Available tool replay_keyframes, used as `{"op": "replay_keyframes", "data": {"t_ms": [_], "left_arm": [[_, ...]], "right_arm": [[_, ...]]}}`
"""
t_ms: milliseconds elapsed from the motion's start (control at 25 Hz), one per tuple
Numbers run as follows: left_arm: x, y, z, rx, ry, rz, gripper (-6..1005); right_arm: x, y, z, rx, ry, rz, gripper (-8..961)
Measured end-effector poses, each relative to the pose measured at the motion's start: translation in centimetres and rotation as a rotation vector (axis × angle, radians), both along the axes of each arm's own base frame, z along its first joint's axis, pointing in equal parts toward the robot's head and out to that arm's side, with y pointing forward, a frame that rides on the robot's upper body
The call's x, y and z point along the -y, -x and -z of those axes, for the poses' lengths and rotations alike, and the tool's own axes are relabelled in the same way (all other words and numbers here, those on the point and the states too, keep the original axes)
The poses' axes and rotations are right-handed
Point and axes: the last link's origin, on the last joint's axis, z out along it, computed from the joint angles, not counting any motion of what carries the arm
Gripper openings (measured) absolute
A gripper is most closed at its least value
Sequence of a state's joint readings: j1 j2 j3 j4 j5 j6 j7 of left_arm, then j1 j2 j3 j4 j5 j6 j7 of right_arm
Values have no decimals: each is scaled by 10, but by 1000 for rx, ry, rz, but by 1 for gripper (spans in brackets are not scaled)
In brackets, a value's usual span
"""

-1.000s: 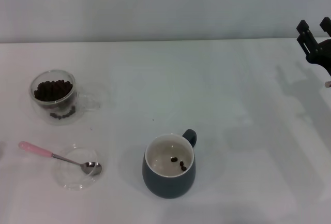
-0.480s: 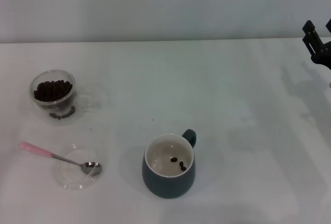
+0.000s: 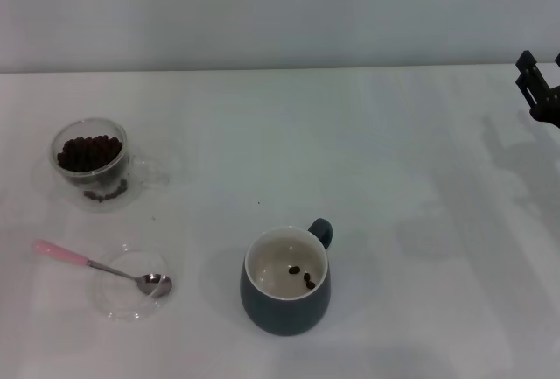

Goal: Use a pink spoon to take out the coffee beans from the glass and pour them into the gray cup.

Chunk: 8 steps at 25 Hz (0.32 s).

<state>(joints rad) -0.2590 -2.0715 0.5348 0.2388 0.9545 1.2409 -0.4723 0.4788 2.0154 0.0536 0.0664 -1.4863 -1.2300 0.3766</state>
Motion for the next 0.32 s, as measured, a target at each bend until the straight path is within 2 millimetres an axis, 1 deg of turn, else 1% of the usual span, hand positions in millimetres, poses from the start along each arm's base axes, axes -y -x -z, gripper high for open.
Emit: {"op": "replay_keyframes", "data": {"t_ms": [320], "left_arm": [[-2,-2,-3,10,-34,0,877]], "right_arm": [[0,0,1,13,2,3,613]]}}
